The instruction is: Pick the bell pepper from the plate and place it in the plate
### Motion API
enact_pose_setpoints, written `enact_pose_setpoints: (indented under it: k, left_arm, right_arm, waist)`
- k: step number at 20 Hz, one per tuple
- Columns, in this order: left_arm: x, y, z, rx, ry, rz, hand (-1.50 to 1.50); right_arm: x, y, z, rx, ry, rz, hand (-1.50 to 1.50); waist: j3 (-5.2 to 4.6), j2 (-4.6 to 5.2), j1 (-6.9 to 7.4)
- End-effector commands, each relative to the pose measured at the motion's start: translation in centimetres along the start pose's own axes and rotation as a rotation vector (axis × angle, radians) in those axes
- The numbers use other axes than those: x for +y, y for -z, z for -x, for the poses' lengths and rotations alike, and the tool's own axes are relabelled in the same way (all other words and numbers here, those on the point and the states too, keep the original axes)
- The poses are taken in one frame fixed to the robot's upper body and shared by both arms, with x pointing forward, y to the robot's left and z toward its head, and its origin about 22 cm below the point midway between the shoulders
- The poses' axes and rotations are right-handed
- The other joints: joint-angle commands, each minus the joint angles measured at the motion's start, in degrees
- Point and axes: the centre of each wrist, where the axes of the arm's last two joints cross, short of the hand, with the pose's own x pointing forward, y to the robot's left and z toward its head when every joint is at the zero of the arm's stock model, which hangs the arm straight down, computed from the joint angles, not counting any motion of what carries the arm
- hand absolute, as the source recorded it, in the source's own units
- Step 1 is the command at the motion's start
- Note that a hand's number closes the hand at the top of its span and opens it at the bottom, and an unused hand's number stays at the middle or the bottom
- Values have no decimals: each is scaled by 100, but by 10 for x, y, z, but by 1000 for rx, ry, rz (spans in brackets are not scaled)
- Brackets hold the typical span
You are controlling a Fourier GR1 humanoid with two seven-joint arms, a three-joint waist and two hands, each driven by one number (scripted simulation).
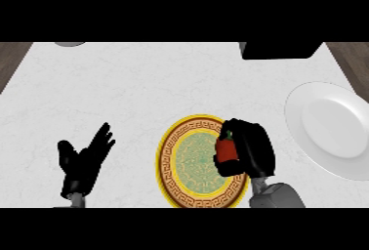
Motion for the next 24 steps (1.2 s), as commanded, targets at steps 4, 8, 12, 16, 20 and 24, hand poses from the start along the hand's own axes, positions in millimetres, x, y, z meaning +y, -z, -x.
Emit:
enact_pose_setpoints:
  k: [4,8,12,16,20,24]
  left_arm:
    - [-10,-1,0,7,-8,12,0]
    - [5,-1,6,13,6,10,0]
    - [-16,-4,-3,5,11,21,0]
    - [-18,9,4,-5,-18,18,0]
    - [-12,4,-9,6,15,21,0]
    - [-20,1,-7,-15,2,16,0]
  right_arm:
    - [-13,-20,-31,296,109,418,150]
    - [-28,-36,-46,409,213,560,150]
    - [-29,-27,-32,491,273,653,150]
    - [-56,-41,3,472,342,772,150]
    - [-50,-43,40,515,279,862,150]
    - [-69,-36,96,530,199,930,150]
  waist:
    - [-11,18,104]
    - [-15,29,109]
    - [-7,58,179]
    - [-7,70,106]
    - [-7,66,143]
    - [-5,68,160]
